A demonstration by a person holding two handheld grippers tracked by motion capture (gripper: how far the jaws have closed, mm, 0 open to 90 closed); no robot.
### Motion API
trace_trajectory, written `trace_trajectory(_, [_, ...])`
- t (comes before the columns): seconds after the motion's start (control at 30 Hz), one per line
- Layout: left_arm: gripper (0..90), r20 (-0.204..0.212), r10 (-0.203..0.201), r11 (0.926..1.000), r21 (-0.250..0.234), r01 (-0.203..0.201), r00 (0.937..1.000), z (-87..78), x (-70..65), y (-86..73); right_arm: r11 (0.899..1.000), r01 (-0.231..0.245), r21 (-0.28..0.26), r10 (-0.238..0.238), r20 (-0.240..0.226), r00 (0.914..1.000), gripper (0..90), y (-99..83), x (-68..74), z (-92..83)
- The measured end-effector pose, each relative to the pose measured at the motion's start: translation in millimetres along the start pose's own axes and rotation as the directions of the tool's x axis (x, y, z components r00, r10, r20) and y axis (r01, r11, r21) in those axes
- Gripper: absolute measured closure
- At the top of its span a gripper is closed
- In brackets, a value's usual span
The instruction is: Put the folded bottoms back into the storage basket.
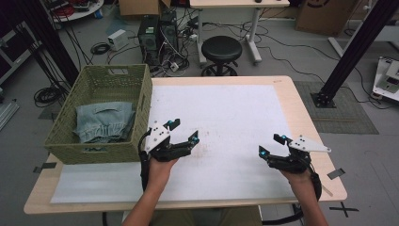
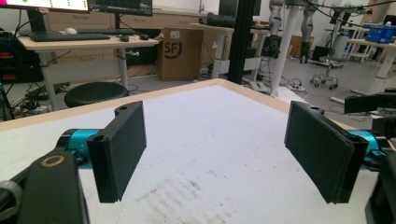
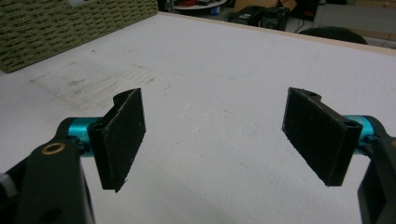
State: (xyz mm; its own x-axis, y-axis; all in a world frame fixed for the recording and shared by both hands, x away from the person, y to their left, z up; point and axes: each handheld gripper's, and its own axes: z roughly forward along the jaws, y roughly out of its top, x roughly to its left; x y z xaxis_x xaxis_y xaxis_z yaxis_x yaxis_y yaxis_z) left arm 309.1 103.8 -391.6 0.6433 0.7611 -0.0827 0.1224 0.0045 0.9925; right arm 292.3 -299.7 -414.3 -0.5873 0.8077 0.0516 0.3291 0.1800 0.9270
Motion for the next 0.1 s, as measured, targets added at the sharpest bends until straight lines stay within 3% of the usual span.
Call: trace_trajectory(0.1, [20.8,-0.001,-0.005,1.0,-0.001,0.005,1.0,0.5,-0.6,-1.0,1.0,0.001,0.0,-0.001,0.0,1.0,21.8,-0.1,-0.4,-0.2])
